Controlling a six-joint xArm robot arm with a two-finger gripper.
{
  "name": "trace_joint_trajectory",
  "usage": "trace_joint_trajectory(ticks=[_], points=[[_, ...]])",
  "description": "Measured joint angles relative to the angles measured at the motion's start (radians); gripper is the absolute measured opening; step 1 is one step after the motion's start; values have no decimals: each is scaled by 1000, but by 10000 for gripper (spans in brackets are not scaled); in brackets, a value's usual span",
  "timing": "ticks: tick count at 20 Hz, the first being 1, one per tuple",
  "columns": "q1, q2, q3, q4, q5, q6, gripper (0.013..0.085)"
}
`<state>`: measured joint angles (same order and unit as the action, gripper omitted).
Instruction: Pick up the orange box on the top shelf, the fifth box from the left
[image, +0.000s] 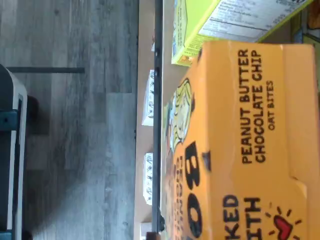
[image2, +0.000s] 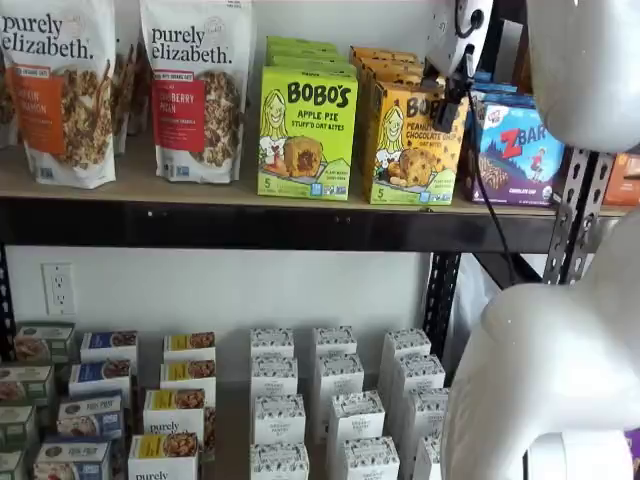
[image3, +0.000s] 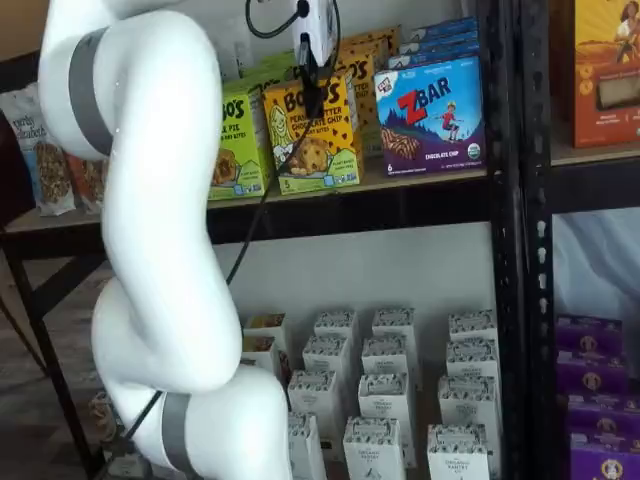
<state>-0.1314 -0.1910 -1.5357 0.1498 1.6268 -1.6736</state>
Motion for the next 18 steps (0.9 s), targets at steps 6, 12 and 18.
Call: trace_joint_trajectory(ticks=[6,12,18], points=[[2,1,-1,3,2,3,530],[4,-4,6,2,-7,4,530],[5,-1,1,0,1,5,530]])
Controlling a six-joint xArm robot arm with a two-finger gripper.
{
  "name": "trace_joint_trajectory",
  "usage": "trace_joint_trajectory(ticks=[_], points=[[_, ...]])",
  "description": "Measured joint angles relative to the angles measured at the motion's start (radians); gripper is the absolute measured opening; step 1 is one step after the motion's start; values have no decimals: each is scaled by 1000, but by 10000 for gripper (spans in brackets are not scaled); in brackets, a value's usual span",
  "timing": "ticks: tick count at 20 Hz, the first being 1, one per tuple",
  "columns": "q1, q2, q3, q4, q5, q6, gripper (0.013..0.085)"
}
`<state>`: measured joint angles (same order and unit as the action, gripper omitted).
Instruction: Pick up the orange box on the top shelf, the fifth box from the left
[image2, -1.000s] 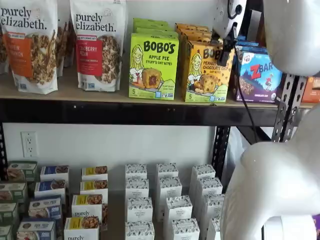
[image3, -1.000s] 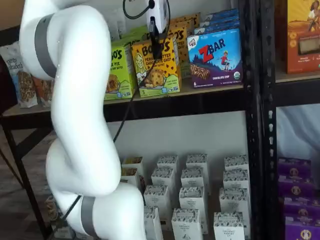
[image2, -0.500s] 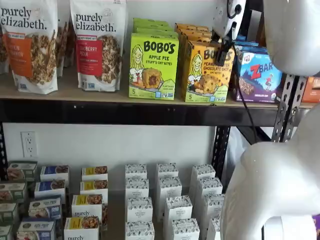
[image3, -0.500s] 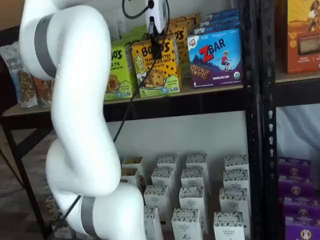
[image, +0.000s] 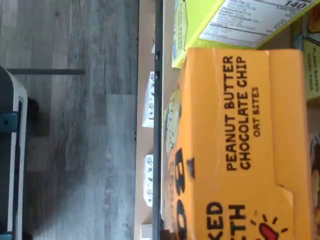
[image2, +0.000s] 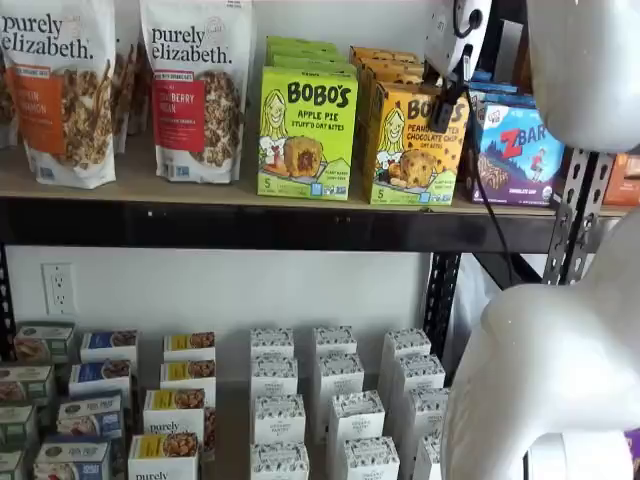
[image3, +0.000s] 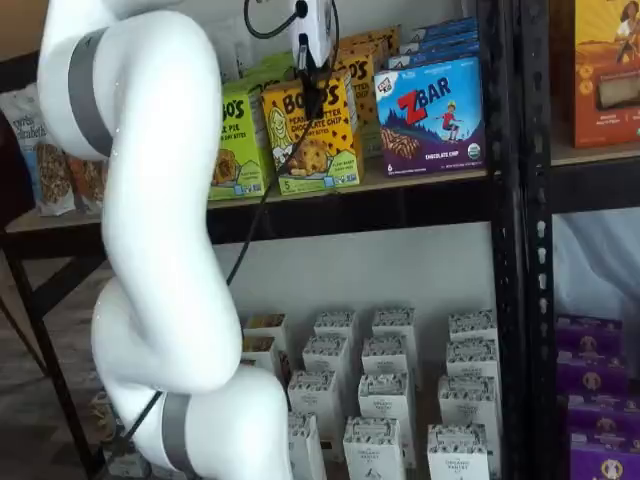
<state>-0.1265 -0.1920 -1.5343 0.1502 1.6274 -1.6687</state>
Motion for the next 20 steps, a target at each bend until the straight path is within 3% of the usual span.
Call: trace_joint_trajectory(ticks=[13,20], points=[[-11,-4,0,17,3,-8,250],[-8,-10,0,10,12,-5,250]])
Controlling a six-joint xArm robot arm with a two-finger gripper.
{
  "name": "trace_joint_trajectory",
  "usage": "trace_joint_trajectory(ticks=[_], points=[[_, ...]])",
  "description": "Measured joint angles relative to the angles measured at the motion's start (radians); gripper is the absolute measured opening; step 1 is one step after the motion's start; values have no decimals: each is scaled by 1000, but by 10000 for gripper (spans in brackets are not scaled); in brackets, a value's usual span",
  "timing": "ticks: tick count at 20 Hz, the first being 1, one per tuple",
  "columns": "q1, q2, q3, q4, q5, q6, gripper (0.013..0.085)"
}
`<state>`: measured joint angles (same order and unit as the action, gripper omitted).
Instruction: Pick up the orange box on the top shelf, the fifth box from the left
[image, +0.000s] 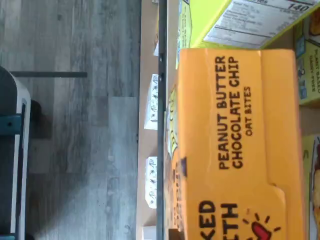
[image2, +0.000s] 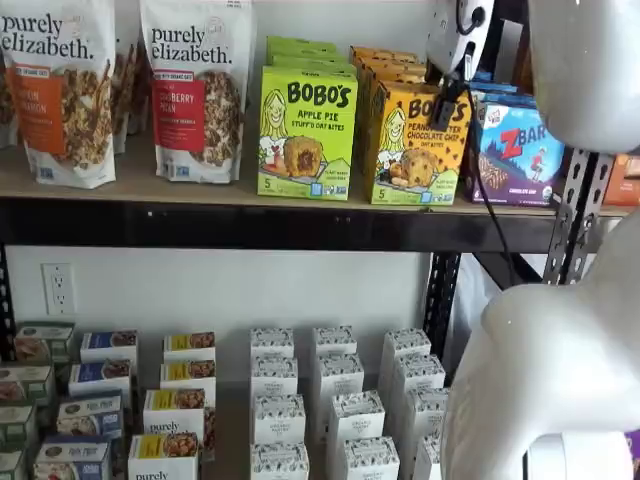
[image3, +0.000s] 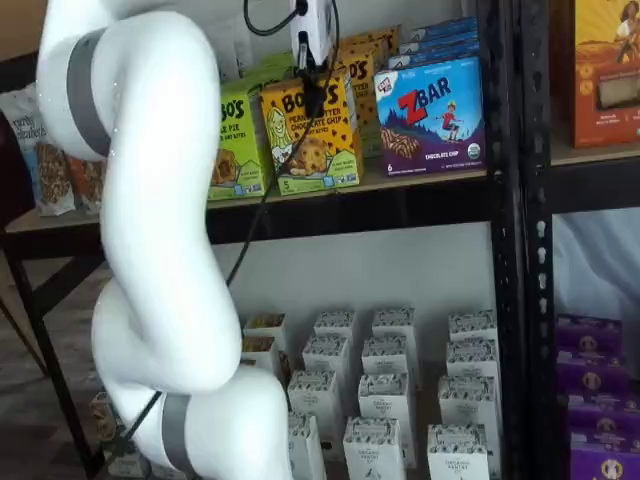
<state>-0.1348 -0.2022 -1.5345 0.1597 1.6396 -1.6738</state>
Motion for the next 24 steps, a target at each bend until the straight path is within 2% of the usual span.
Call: trace_joint_trajectory(ticks=[8,13,18,24], points=[[-10,-48,13,26,38,1,250],[-30,-90,12,85,97,5,250],[-46,-145,22,122,139,11,250],[-59,-214,45,129,177,11,250]])
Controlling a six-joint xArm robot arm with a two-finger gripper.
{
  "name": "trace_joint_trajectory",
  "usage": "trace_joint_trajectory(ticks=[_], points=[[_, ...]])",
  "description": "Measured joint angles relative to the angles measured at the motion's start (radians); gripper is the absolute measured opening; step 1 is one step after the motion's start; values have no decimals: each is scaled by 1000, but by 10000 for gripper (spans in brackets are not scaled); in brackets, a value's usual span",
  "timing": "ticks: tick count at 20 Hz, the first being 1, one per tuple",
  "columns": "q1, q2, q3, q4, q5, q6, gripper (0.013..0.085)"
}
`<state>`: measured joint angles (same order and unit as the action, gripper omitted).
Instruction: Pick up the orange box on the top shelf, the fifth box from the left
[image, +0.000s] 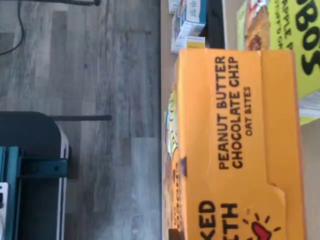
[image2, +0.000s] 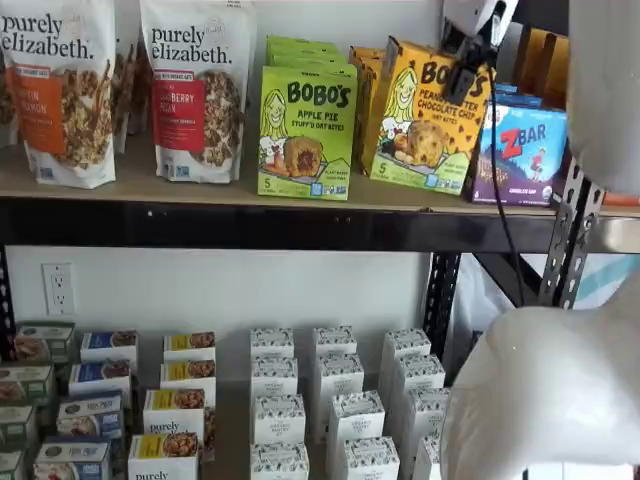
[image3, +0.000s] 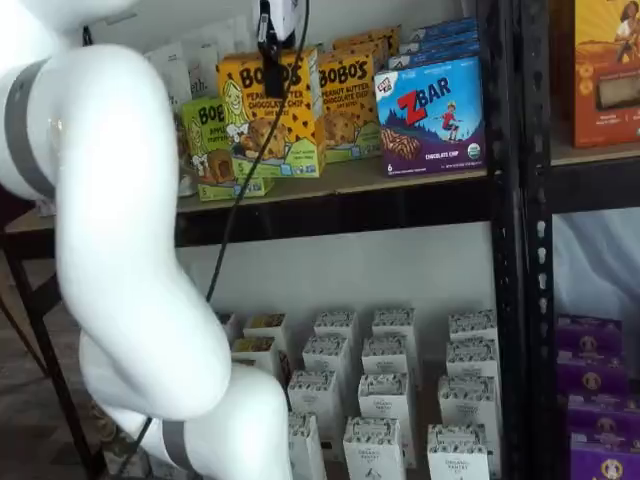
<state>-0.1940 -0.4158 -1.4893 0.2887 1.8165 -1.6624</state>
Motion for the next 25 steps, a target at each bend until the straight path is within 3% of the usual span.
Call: trace_joint_trajectory(ticks=[13,25], points=[[-41,-172,154,-58,-13,-58,250],[-88,-261,258,-82,-21,-117,250]])
